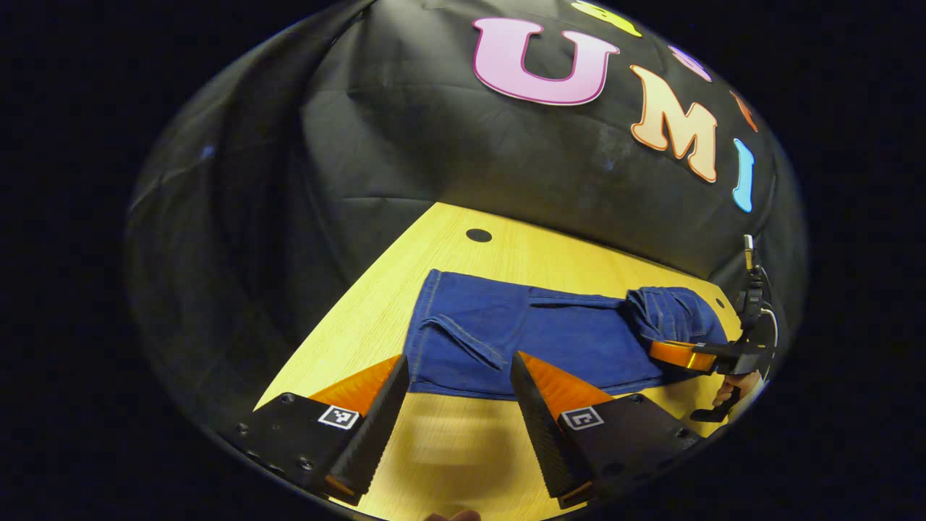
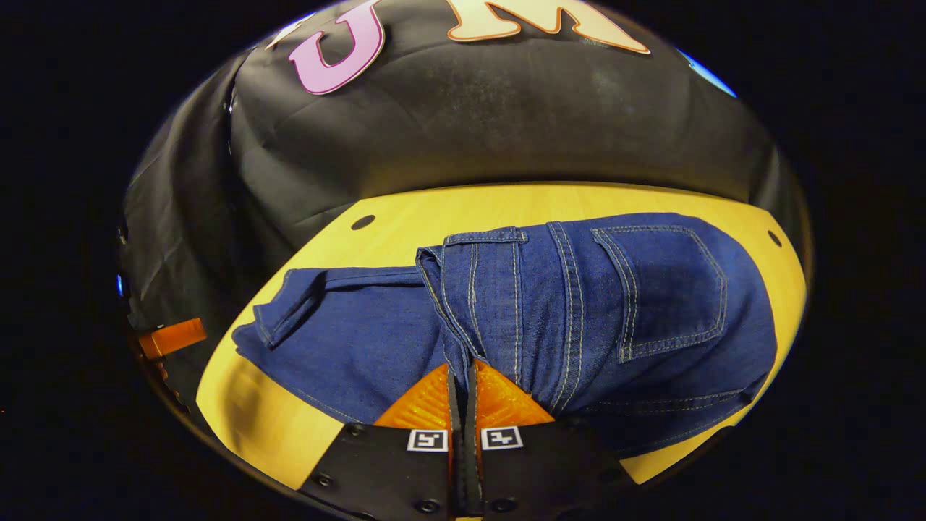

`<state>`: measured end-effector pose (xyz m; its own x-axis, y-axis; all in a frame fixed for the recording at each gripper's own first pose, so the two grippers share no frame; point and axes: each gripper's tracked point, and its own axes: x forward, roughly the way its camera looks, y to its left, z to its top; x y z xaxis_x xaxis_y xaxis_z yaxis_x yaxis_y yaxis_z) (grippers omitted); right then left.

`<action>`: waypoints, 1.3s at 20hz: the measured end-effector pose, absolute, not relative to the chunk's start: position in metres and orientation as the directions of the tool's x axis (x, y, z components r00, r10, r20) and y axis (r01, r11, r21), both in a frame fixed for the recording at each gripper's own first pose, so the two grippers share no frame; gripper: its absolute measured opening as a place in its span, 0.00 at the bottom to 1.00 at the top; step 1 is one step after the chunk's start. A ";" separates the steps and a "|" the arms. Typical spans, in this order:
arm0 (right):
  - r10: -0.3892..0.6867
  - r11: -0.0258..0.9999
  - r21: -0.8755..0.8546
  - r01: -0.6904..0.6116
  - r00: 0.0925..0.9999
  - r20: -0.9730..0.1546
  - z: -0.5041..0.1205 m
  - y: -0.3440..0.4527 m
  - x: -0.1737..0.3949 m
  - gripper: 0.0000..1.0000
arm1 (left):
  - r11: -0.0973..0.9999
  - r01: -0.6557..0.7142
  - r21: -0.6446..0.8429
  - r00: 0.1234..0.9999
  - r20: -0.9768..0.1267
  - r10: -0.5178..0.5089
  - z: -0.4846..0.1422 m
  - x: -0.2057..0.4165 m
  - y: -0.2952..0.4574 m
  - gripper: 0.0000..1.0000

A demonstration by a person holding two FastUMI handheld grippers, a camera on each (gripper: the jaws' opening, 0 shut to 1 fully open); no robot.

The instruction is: Grasp the waist and the cuffs of the jeans and fold them to make the two legs overlap; first hold the waist and fold one-third of the jeans toward the cuffs, then hold the cuffs and fold the remaining one-third in the same direction to finish folding.

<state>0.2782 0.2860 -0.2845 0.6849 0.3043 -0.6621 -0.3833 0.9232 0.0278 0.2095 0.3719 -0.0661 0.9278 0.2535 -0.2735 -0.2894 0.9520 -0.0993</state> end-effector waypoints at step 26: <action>0.186 0.975 0.201 -0.099 0.855 -0.485 -0.151 0.198 0.258 1.00 | 0.951 -0.280 -0.128 0.908 -0.356 0.220 -0.129 0.248 0.391 0.86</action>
<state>0.2579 0.1981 -0.1512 0.8546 0.1862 -0.4848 -0.0986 0.9747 0.2006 0.2481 0.3907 -0.1291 0.9085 0.2197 -0.3555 -0.2800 0.9515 -0.1276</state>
